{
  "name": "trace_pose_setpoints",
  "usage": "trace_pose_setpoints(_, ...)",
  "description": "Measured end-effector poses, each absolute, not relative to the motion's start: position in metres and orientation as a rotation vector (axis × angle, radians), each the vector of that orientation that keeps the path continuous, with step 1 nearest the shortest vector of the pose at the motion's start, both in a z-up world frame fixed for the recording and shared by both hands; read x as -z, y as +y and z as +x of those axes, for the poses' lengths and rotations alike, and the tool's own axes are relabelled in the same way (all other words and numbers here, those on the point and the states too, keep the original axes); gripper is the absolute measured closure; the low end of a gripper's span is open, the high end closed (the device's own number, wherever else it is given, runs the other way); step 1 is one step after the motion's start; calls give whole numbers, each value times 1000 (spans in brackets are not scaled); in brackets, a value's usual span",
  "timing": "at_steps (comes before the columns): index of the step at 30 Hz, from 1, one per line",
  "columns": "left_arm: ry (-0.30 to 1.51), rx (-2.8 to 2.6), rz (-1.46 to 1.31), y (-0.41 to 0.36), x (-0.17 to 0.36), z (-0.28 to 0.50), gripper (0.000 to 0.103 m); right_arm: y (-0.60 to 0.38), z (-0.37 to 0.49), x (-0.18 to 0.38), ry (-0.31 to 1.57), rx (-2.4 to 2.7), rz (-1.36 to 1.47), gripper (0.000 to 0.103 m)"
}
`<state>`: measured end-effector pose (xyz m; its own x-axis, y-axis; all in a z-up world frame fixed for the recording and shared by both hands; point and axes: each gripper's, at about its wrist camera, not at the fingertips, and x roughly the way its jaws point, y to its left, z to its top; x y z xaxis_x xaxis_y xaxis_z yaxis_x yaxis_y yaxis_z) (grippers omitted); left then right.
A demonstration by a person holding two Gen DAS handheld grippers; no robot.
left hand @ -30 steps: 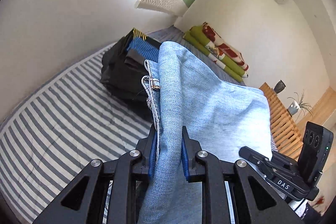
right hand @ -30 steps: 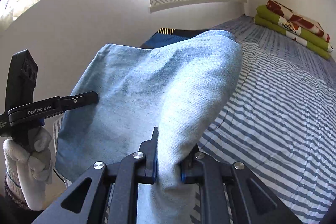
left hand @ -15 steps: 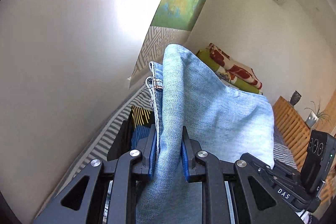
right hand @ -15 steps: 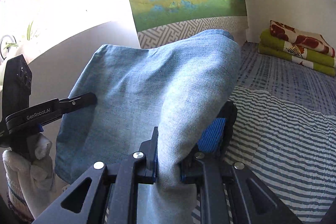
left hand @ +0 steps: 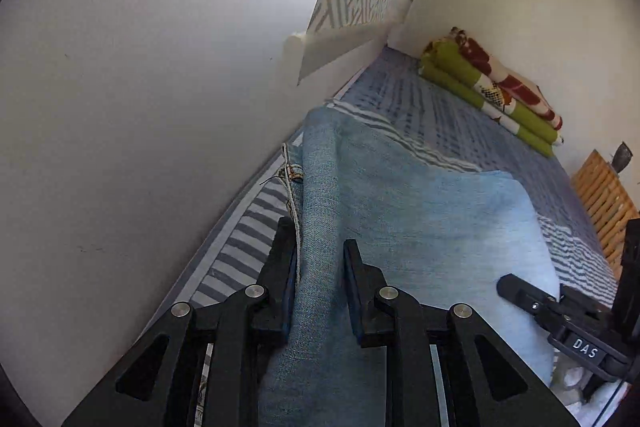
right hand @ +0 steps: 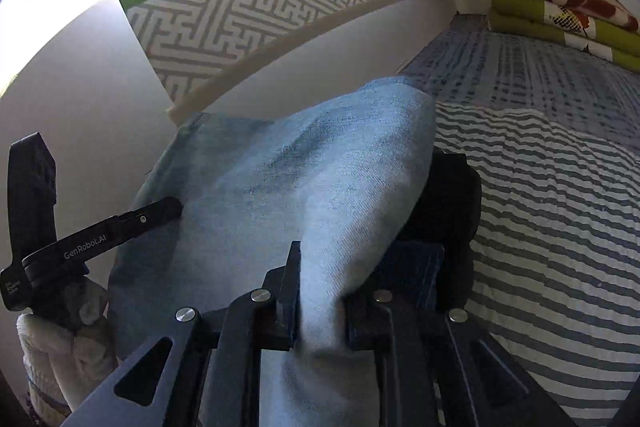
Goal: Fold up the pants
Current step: 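Lift the jeans bundle with both tools and place it onto the black stack, then release the jeans on the stack and withdraw both tools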
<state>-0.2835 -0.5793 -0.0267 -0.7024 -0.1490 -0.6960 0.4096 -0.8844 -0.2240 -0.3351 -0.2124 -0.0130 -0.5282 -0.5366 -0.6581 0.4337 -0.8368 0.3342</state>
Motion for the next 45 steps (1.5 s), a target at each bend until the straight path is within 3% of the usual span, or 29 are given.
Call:
trace_pose_setpoints(2,583,2542,1031,-593,39,-291,57,-211,-343,24,-114,2360,1116,70)
trace_pose_setpoints(4,648,2524,1002,-608,39,-289,55,-200,-346,27,-112,2368,1124,66)
trace_pose_setpoints(6,608,2509,944,-612,30,-282,55,-182,-345,21,-144,2392,1108,53)
trace_pose_setpoints(13,516,2611,929,-554,-3,-245,58,-148,-309,-8,-102,2510,978,53)
trace_pose_setpoints(14,500,2639,940,-541,-4,-241,58,-148,-298,-12,-87,2498,947,57)
trace_pose_setpoints(18,462,2686,1022,-488,-1,-229,58,-166,-255,-16,40,2449,868,61)
trace_pose_setpoints(22,441,2639,1133,-456,23,-215,57,-189,-237,9,231,2445,965,61)
trace_pose_setpoints(30,444,2595,1184,-406,28,-149,57,-131,-183,28,216,2351,1160,61)
trace_pose_setpoints(34,395,2607,1180,-364,15,-96,57,-89,-133,16,247,2398,1162,61)
trace_pose_setpoints(38,393,2632,1155,-312,-1,-34,49,-50,-84,-6,231,2441,1150,61)
trace_pose_setpoints(45,400,2666,1151,-226,-23,67,45,3,3,-34,253,2509,1122,60)
